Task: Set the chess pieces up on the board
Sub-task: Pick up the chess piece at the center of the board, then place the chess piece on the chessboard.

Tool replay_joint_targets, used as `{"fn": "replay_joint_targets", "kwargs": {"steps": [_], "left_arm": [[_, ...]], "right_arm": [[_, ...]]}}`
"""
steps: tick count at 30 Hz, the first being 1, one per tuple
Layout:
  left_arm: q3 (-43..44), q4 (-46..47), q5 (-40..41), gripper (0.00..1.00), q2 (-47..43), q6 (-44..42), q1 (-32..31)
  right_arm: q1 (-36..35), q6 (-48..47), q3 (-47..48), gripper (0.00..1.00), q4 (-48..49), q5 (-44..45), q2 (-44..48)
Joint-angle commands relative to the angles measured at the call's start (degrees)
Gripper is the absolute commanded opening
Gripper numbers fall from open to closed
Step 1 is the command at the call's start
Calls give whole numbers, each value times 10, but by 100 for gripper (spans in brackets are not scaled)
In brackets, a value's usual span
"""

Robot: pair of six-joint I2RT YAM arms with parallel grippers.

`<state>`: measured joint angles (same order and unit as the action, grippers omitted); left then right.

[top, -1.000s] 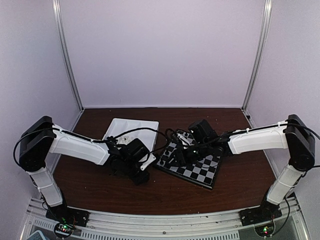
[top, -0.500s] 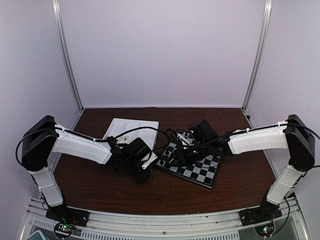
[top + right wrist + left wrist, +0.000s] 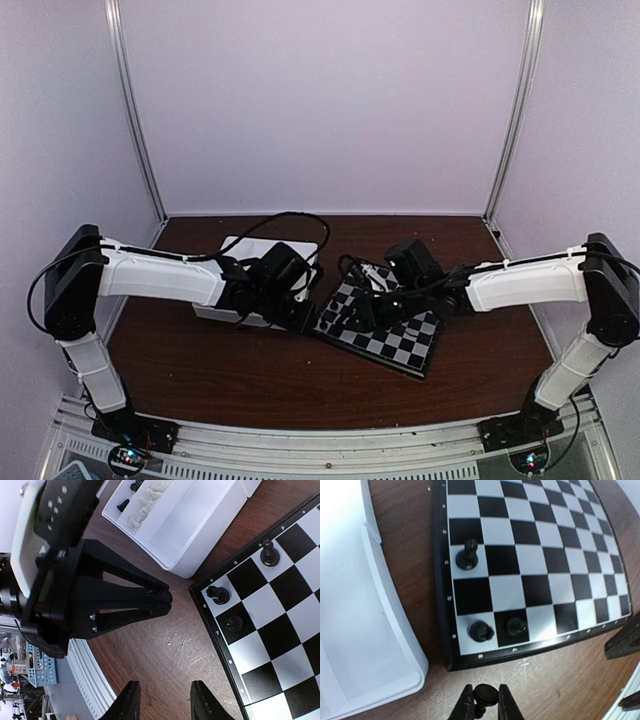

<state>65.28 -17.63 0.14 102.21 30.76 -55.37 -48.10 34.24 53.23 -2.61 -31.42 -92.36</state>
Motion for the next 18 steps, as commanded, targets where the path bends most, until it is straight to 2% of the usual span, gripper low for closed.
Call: {"fn": "replay_joint_targets", "kwargs": {"steps": [1,6,12,18], "left_arm": [[48,39,-45,12,-14,106,12],[71,101,-90,13,-14,168,25],[65,250,-137,12,0,276,41],[90,293,-142,13,21,335,42]], "right_arm": [[1,-18,-25,37,40,59,54],[1,-35,-58,37,79,112,98],[2,-45,-94,37,134,216,134],[2,-73,-109,38,204,249,122]]}}
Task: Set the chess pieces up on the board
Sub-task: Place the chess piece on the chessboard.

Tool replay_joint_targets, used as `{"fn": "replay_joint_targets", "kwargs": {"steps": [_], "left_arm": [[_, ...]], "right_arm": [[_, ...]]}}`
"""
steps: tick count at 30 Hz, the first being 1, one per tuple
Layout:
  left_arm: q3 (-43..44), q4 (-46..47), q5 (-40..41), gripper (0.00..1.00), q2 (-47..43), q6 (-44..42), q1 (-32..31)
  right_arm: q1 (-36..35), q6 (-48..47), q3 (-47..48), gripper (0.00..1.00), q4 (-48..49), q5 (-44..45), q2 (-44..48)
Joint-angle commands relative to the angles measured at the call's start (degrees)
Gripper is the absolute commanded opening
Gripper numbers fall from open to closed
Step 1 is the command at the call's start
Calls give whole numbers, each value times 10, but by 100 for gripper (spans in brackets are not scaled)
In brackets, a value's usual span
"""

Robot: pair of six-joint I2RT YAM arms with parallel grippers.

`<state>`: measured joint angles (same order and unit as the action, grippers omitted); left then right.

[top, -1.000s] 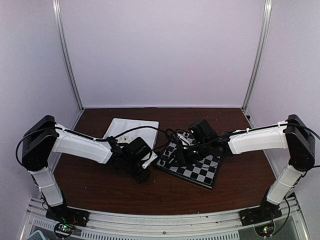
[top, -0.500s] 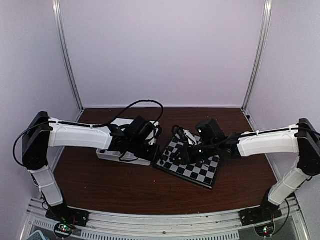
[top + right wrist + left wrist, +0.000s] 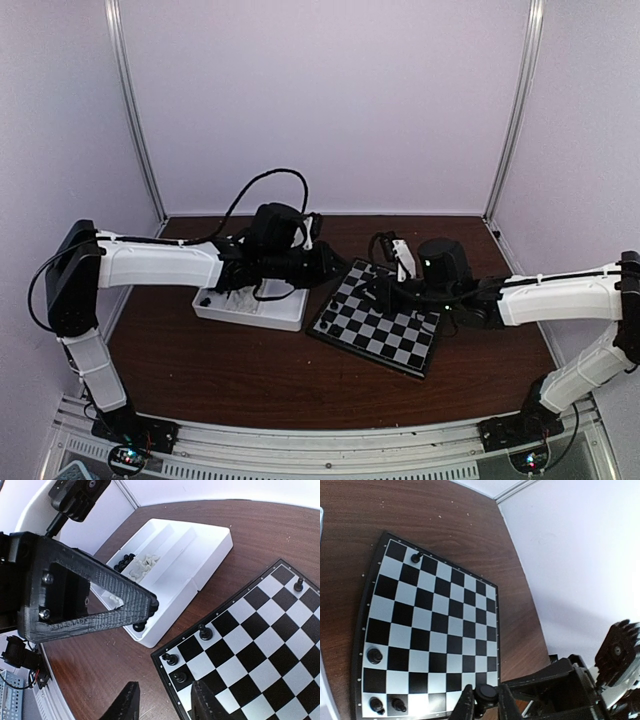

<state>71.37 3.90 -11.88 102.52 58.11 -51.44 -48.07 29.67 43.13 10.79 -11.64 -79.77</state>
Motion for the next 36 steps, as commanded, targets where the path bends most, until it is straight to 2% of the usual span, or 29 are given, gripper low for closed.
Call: {"fn": "replay_joint_targets", "kwargs": {"steps": [1,15,36], "left_arm": [[34,78,-24,13,21,66,3],[26,125,-38,13,25,111,3],[13,147,-45,13,25,119,3]], "right_arm": [[2,-33,-8,39,77,52,-7],[2,-67,-1,39,135,56,-31],[4,-104,16,36,126,70,1]]}}
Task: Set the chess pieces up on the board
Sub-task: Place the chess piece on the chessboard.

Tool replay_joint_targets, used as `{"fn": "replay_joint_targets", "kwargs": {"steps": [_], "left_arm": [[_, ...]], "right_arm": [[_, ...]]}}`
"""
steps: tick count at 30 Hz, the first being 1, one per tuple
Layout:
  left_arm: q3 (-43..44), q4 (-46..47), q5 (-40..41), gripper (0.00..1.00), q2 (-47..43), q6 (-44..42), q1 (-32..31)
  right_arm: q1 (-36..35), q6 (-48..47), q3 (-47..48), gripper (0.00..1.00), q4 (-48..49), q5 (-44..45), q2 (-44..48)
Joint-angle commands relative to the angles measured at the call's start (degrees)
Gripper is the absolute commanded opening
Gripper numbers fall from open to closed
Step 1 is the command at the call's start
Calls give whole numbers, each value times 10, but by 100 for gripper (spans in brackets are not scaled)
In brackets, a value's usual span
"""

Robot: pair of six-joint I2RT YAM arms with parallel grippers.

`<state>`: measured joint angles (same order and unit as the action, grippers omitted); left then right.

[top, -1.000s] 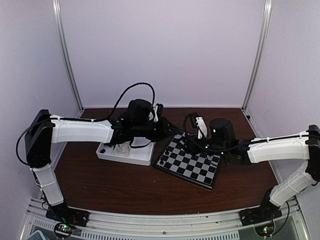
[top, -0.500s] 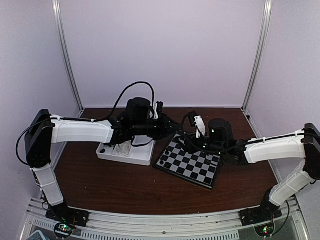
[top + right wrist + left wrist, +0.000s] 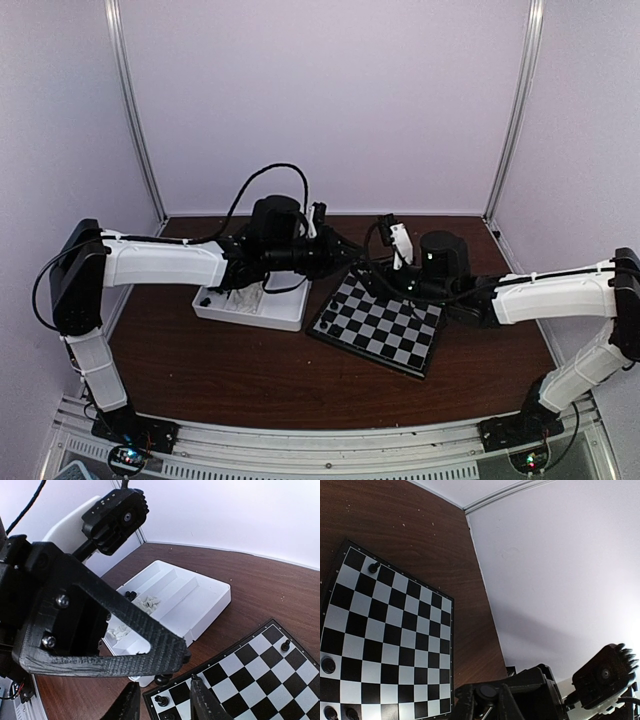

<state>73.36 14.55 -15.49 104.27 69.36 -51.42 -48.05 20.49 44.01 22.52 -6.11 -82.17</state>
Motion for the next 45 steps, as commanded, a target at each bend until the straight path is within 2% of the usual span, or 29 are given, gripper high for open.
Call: {"fn": "replay_joint_targets", "kwargs": {"steps": [1,6,27,40,45], "left_arm": [[-7,43,-11,13,7,8,3],[-12,66,-18,13,8,22,3],[-15,145,-63,14,41,92,2],[-21,157,-63,18,44,98,2],[-24,161,-62,21,44,97,4]], "right_arm": [[5,-11,6,36,9,17,28],[14,5,-8,36,28,15,43],[34,32,-1,25,72,-23,17],[45,44,-5,0,72,-35,20],[47,44,-13,0,67,-36,31]]}}
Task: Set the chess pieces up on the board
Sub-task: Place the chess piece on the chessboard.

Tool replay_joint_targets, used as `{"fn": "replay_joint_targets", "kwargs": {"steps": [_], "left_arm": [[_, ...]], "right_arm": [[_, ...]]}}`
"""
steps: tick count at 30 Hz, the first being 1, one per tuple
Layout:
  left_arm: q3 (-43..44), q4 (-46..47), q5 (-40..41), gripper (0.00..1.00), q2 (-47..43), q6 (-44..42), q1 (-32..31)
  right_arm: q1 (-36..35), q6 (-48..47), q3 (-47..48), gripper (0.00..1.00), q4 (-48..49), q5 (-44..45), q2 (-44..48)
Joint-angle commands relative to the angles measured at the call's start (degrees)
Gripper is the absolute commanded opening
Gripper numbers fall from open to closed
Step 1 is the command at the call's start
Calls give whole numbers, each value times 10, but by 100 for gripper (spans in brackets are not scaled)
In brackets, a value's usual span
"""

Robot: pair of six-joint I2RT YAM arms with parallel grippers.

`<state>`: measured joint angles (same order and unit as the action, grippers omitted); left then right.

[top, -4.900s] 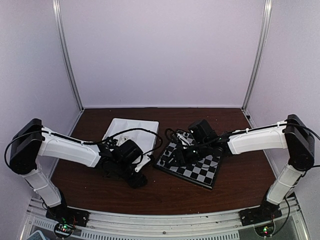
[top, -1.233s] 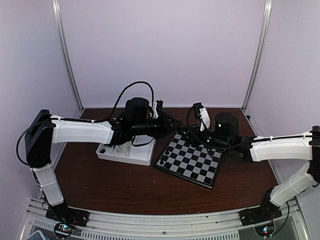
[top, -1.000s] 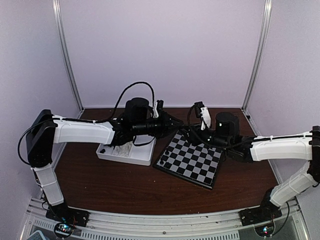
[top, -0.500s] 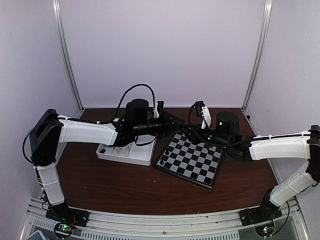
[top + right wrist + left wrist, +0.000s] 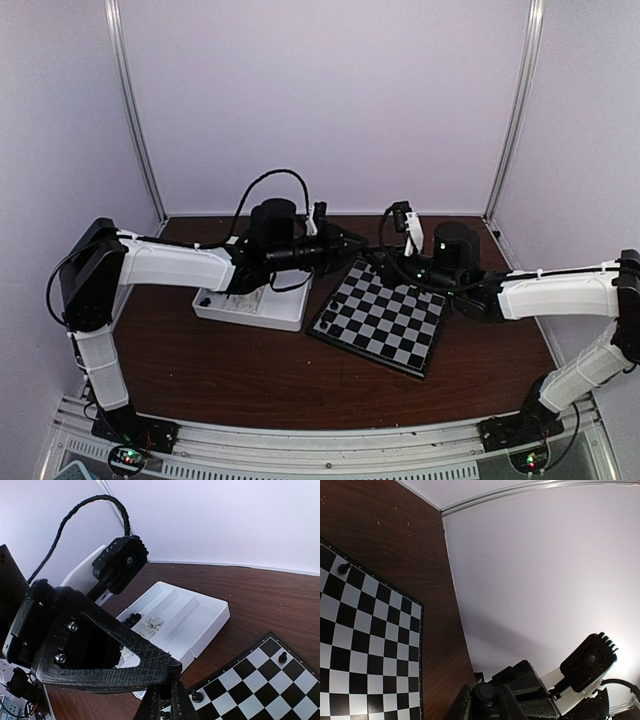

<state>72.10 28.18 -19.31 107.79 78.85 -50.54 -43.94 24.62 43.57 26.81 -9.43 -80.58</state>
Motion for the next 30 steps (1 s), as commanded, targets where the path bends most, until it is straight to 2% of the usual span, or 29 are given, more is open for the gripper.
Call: {"fn": "replay_joint_targets", "kwargs": {"steps": [1,9,13,16,18,22,25,28,30], "left_arm": [[-12,25,-23,23,9,2,-5],[-32,20,-17,43,-6,-14,9],[-29,-3,-25,49,-19,-36,21],[-29,-4,-39,57,-27,-53,30],[-36,-5,-49,60,-36,-71,37],[-48,-48,-71,62,-65,-148,53],[-39,-137,-74,62,-88,-238,61],[-17,-226,-54,62,-108,-365,61],[-11,-254,-41,61,-119,-456,60]], "right_arm": [[6,3,-9,0,20,-3,17],[7,8,-11,0,-31,-9,37],[7,12,-12,0,-66,-25,46],[7,18,-9,0,-108,-23,53],[12,23,4,0,-168,-22,54],[30,31,54,0,-299,-59,45],[47,37,91,0,-385,-110,32],[60,39,114,0,-428,-170,23],[68,39,132,0,-449,-202,15]]}}
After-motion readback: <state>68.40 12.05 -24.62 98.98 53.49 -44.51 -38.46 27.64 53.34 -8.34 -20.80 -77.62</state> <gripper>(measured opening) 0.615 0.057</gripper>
